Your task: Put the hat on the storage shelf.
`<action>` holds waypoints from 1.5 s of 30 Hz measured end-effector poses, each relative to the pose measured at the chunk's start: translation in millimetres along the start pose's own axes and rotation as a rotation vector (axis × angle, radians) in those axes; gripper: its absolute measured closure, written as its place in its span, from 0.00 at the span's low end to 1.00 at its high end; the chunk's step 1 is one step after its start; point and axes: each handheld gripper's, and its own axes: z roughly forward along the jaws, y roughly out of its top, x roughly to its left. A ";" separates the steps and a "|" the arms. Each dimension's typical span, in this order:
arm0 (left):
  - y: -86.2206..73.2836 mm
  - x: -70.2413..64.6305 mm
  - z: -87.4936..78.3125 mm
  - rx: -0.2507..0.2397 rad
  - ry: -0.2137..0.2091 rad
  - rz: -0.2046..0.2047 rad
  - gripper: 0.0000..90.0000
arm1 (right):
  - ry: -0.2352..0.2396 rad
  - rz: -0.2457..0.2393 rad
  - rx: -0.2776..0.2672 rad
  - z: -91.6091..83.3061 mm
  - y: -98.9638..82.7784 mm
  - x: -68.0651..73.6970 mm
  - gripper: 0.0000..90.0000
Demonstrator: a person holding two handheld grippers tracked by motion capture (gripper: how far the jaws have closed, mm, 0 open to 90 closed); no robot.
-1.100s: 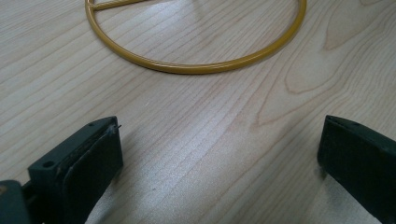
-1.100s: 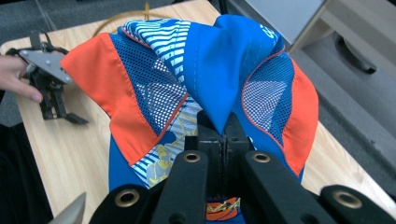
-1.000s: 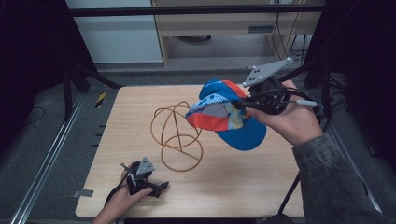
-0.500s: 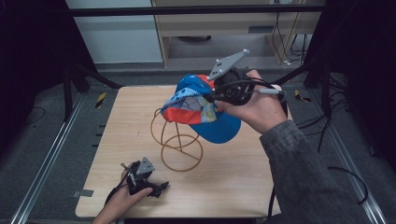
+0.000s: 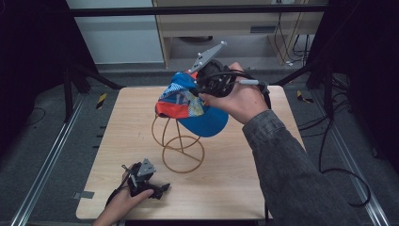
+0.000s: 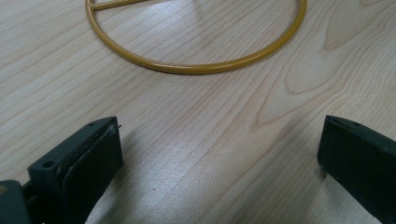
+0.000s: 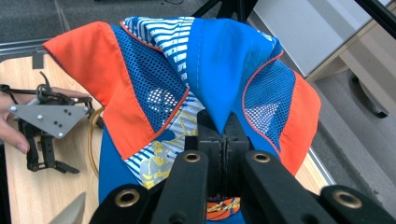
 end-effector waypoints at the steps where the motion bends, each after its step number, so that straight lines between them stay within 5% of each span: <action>1: 0.0 0.0 0.0 0.000 0.000 0.000 0.00 | -0.001 0.005 -0.006 1.3 1.3 0.0 1.00; 26: 0.1 -0.3 0.0 0.000 0.001 -0.001 0.00 | 0.042 -0.005 -0.041 19.4 27.2 5.9 1.00; 45: 0.2 -0.1 -0.1 0.001 0.000 0.001 0.00 | 0.087 -0.038 0.017 51.2 39.8 19.9 1.00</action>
